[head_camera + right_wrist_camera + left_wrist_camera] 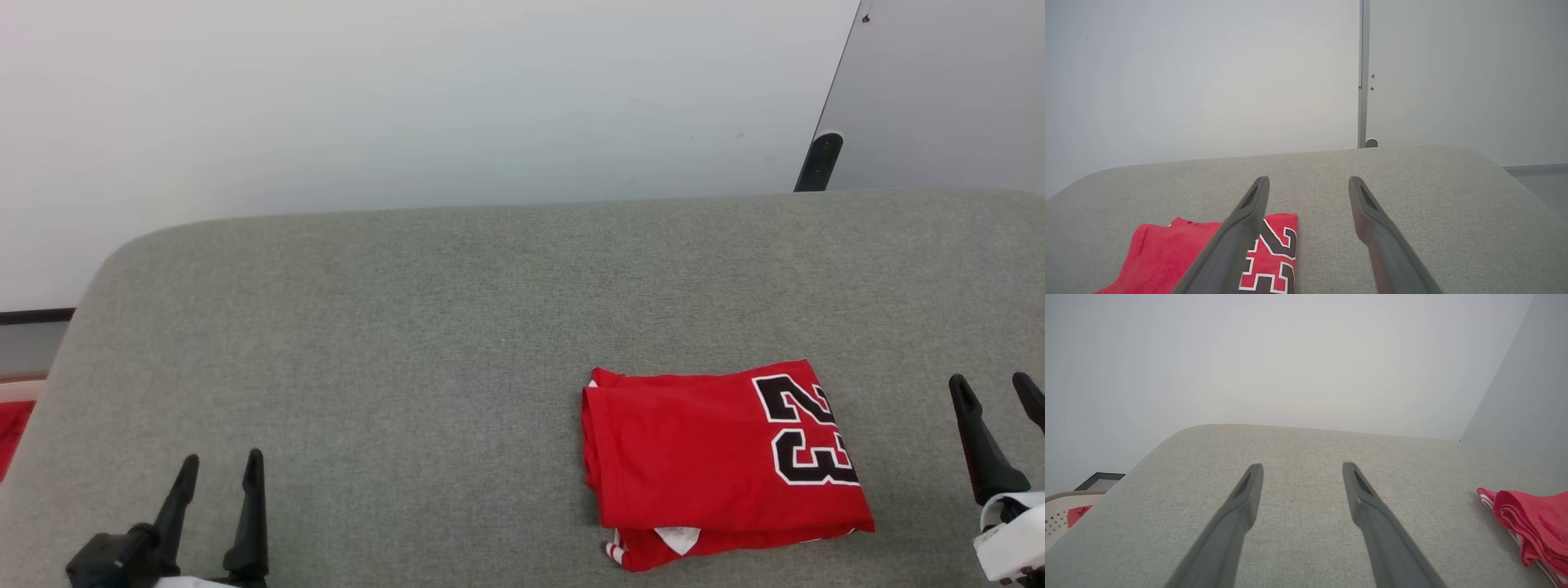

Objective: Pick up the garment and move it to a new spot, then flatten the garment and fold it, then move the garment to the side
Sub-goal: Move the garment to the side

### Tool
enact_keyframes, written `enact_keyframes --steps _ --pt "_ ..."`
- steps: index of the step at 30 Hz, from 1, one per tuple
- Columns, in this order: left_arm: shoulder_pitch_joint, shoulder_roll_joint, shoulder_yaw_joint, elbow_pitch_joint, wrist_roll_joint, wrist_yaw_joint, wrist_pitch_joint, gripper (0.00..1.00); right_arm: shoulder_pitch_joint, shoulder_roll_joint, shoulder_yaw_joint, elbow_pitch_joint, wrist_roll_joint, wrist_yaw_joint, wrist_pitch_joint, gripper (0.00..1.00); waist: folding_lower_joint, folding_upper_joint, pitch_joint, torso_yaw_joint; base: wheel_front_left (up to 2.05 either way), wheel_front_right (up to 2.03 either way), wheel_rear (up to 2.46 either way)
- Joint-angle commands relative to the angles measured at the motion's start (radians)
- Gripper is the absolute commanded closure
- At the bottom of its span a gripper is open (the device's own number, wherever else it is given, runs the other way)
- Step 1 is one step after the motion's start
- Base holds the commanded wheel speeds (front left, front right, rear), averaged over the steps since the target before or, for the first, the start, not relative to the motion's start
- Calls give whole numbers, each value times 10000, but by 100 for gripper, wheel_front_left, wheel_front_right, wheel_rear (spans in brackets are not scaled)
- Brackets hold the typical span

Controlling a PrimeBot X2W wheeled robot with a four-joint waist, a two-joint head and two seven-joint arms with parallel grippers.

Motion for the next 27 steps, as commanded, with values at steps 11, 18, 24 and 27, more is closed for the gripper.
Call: enact_keyframes --steps 11,18,24,27 --pt "138 -23 -125 -77 -16 88 6 0 101 202 -226 -232 -118 -16 298 0 0 -1 2 150 0 0 0" --pt "96 18 -172 -82 -34 123 6 0 96 250 -165 -204 -116 -16 397 0 0 -1 -1 159 0 0 0" --pt "50 28 -245 -99 -74 126 9 0 75 312 -180 -182 -114 -16 466 0 0 -1 37 154 0 0 0" --pt "6 14 -267 -92 -80 155 9 0 85 360 -239 -181 -153 -16 462 0 0 -1 65 184 0 0 0"
